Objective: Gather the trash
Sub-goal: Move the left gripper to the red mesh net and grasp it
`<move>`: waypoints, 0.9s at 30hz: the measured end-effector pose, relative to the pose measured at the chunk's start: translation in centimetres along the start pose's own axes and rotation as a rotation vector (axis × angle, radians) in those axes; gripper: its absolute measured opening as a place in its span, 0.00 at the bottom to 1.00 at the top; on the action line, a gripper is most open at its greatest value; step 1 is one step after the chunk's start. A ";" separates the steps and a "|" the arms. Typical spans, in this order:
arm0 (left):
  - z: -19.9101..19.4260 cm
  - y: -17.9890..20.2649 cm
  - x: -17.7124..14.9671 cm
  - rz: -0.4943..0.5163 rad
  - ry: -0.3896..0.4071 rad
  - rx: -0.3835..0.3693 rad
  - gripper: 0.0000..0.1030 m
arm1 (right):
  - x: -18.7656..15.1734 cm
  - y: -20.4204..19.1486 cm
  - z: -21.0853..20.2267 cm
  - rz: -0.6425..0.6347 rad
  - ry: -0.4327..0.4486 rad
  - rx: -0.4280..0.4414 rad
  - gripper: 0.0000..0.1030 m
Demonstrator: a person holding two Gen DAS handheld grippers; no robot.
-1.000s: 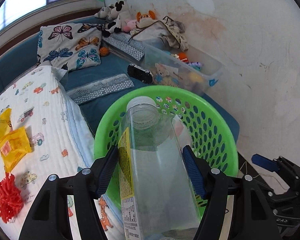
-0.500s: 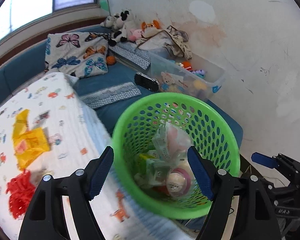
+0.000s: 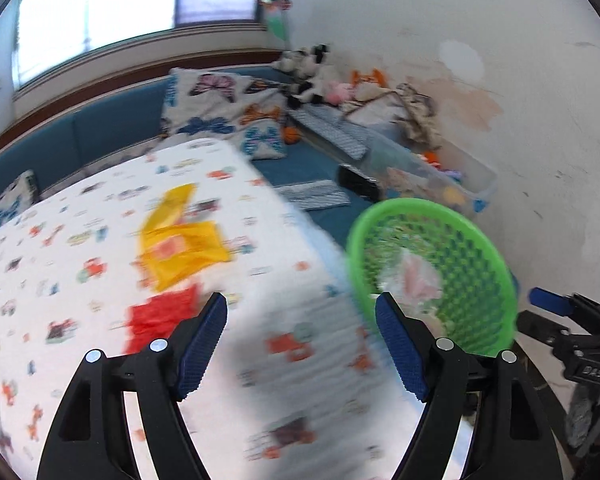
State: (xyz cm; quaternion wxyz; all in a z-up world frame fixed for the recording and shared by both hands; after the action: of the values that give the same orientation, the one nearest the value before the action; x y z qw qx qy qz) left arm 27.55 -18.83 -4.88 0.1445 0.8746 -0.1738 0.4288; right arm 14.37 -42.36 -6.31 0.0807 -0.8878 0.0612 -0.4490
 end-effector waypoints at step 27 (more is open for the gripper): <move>4.1 -10.0 -3.5 -0.066 -0.113 0.120 0.83 | 0.6 -5.7 2.5 -0.083 -0.034 0.074 0.73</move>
State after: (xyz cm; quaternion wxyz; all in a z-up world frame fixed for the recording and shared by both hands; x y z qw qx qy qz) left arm 32.71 -10.83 -11.11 0.0960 0.9097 -0.1268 0.3835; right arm 16.98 -36.69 -6.15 0.0959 -0.8935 0.0063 -0.4386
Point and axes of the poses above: each gripper's, at about its wrist camera, not at the fingertips, and z roughly the way its jaws point, y to its right, x to its top, the point moved 3 cm from there along z, roughly the way its jaws point, and after that the axes turned 8 degrees about y, right-handed, at the moved point
